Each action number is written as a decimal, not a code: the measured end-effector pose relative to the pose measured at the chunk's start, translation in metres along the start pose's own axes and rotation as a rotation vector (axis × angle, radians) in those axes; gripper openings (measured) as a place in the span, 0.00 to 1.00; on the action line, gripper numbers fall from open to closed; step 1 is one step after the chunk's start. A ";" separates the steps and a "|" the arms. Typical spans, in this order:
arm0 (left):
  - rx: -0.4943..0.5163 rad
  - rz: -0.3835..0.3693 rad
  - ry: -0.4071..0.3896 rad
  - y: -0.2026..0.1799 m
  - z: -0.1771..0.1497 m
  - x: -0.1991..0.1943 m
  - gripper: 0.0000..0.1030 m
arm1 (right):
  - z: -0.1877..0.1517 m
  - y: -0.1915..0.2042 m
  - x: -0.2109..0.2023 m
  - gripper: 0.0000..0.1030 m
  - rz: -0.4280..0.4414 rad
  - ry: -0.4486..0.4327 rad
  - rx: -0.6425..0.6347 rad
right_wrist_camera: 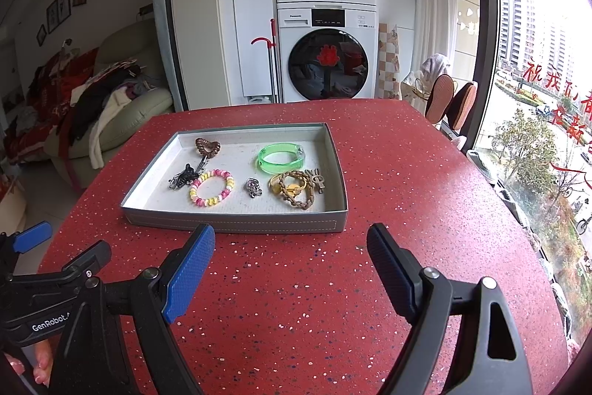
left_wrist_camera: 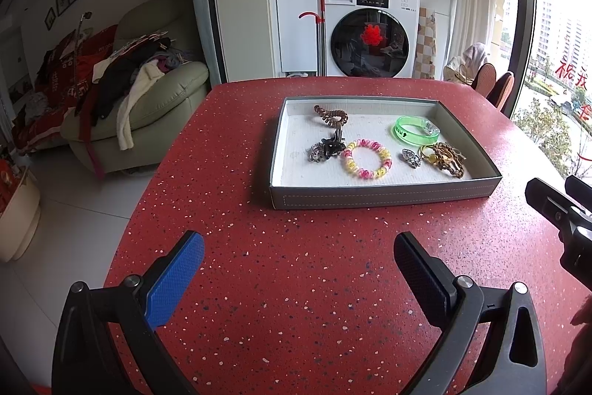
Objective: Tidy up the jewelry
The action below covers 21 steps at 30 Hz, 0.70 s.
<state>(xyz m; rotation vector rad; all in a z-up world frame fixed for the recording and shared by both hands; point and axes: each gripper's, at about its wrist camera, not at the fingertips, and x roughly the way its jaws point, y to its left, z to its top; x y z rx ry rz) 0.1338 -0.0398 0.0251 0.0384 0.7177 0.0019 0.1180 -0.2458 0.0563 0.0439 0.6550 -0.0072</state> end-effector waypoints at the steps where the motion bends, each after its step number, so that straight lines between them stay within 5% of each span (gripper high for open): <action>1: 0.000 0.001 0.000 0.000 0.000 0.000 1.00 | 0.000 0.000 0.000 0.84 0.001 0.000 0.000; 21: -0.001 -0.001 0.004 -0.001 -0.002 0.001 1.00 | -0.001 0.000 0.000 0.84 0.000 0.000 0.001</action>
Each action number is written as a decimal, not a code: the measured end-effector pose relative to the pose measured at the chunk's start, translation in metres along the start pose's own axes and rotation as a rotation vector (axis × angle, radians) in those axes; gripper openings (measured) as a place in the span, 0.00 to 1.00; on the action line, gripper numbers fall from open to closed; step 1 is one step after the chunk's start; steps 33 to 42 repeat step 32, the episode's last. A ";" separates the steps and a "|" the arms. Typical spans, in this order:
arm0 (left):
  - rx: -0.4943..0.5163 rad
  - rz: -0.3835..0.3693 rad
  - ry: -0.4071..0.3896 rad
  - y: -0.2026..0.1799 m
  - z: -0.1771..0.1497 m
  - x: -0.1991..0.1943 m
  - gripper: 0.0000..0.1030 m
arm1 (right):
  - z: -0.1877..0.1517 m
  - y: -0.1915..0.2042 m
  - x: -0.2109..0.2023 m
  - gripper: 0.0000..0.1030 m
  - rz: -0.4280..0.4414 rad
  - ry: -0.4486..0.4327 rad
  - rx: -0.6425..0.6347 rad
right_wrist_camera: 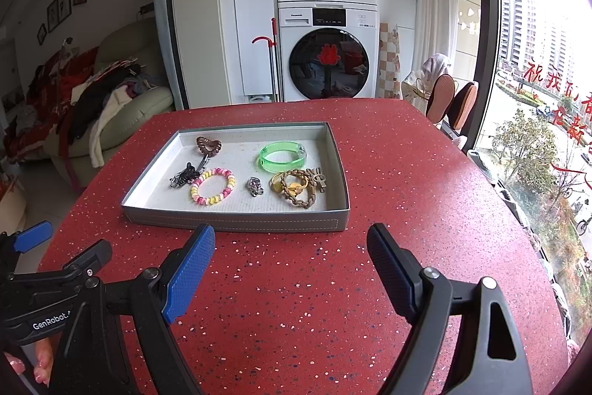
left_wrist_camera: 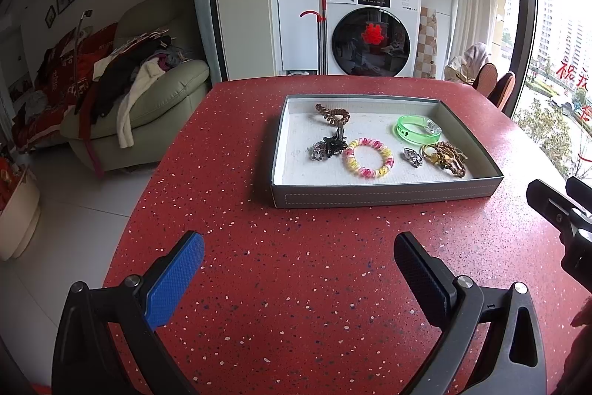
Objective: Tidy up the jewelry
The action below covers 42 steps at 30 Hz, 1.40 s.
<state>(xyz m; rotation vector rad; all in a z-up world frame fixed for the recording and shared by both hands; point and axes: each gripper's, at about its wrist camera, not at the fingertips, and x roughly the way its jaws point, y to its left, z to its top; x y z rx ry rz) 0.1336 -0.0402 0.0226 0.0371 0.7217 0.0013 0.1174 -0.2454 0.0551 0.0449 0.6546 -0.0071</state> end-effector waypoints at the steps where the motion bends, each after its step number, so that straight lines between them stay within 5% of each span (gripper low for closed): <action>1: 0.001 0.000 0.000 0.000 0.000 0.000 1.00 | 0.000 0.000 0.000 0.84 0.000 0.000 0.000; 42: -0.003 0.000 0.007 0.003 -0.004 0.004 1.00 | -0.004 0.000 0.002 0.84 0.000 0.004 0.000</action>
